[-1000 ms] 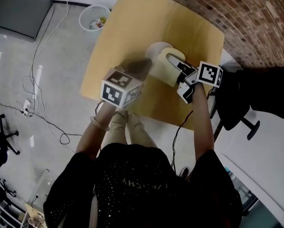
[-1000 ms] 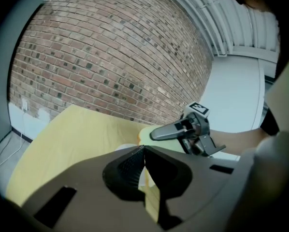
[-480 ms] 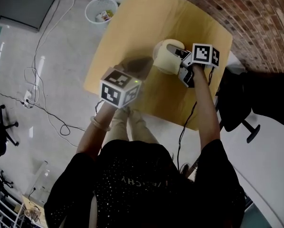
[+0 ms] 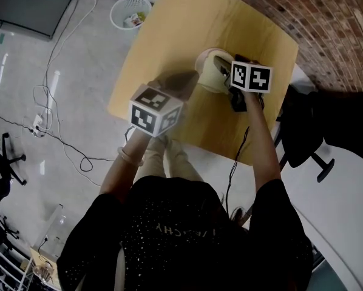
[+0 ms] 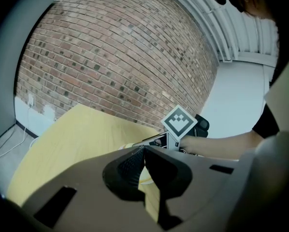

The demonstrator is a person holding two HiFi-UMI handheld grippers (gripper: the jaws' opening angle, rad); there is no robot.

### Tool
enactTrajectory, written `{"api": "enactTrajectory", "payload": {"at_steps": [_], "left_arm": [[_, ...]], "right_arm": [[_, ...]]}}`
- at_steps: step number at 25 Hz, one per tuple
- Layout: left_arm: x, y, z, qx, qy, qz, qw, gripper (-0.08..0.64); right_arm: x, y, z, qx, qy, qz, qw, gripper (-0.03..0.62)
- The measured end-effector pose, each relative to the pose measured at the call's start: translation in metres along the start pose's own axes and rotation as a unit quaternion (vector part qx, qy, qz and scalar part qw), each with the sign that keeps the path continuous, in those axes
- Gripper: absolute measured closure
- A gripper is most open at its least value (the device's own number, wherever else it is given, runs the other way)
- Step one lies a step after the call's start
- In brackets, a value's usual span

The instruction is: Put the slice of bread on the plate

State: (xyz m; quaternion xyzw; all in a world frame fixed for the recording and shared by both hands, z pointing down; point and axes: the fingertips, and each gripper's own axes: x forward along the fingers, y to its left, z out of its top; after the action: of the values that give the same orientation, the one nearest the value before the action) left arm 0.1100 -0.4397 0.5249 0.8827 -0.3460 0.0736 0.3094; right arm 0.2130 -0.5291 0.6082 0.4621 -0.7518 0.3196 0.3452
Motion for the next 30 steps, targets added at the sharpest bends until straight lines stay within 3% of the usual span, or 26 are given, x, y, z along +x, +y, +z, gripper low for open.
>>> {"api": "enactTrajectory", "payload": {"at_steps": [4,6,11,12,14,15,22,30], "left_arm": [[0.002,-0.005,0.0,0.016,0.006,0.003,0.9998,0.549],[0.004,-0.008,0.002,0.023,0.008,0.006,0.9997,0.549],[0.008,-0.023,0.012,0.044,0.002,0.022,0.9988,0.549],[0.009,-0.026,0.014,0.051,0.0,0.025,0.9984,0.549],[0.008,-0.036,0.018,0.061,-0.005,0.028,0.9978,0.549],[0.007,-0.042,0.021,0.063,-0.008,0.028,0.9976,0.549],[-0.008,-0.068,0.02,0.075,-0.02,0.035,0.9964,0.549],[-0.011,-0.077,0.014,0.067,-0.022,0.032,0.997,0.549]], "right_arm": [[-0.025,-0.022,0.01,-0.013,-0.071,-0.062,0.995,0.27],[-0.046,-0.025,0.014,-0.006,-0.113,-0.066,0.991,0.272],[-0.098,0.01,0.007,0.034,-0.177,0.042,0.983,0.276],[-0.108,0.016,0.005,0.045,-0.186,0.052,0.98,0.317],[-0.126,0.025,-0.002,0.068,-0.198,0.042,0.977,0.551],[-0.134,0.029,-0.005,0.076,-0.203,0.035,0.976,0.578],[-0.183,0.052,-0.024,0.148,-0.255,0.033,0.955,0.58],[-0.2,0.059,-0.032,0.145,-0.266,0.032,0.953,0.581]]}}
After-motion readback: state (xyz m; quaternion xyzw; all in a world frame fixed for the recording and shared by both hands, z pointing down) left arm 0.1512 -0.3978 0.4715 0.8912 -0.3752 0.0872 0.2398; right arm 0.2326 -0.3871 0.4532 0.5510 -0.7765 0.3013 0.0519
